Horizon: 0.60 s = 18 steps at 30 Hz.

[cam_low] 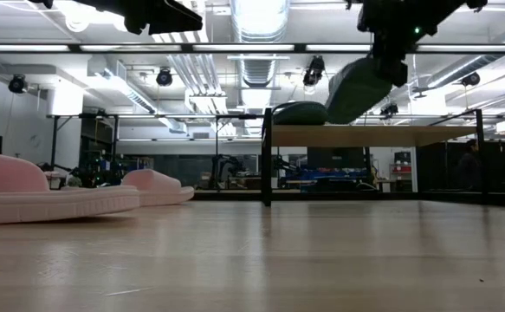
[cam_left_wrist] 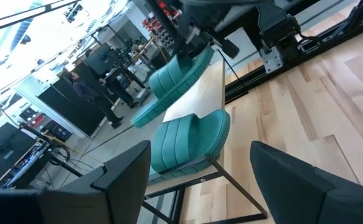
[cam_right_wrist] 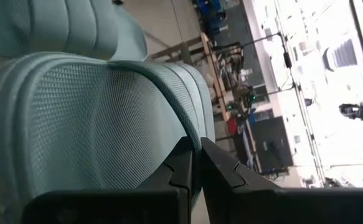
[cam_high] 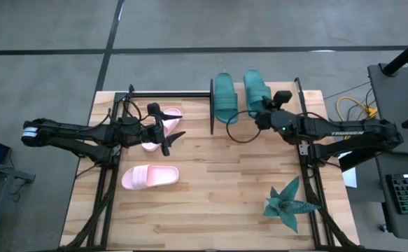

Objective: Pick and place slides into the shelf
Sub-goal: Put the green slipper on the shelf

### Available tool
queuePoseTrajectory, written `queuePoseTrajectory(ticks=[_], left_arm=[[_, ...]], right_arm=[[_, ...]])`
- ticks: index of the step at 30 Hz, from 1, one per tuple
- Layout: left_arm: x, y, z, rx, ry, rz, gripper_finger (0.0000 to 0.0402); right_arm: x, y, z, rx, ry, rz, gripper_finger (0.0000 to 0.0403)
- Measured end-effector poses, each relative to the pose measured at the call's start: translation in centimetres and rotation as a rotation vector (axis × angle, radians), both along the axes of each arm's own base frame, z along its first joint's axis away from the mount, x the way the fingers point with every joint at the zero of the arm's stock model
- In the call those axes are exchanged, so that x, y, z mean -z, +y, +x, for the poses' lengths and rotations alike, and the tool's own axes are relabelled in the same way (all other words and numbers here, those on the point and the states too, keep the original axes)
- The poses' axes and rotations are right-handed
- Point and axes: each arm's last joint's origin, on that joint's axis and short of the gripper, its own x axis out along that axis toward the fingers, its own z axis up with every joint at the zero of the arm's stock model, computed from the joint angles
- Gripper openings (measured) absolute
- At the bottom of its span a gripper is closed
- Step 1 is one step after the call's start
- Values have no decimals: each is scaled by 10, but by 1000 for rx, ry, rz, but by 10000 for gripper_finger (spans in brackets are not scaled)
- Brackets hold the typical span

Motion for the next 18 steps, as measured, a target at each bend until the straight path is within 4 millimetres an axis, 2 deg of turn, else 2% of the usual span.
queuePoseTrajectory(ticks=[8, 18], left_arm=[[0, 0, 0, -1, -1, 0, 258], [0, 0, 0, -1, -1, 0, 258]], right_arm=[[23, -2, 9, -15, 27, -43, 11], [34, -12, 16, 21, 70, -56, 11]])
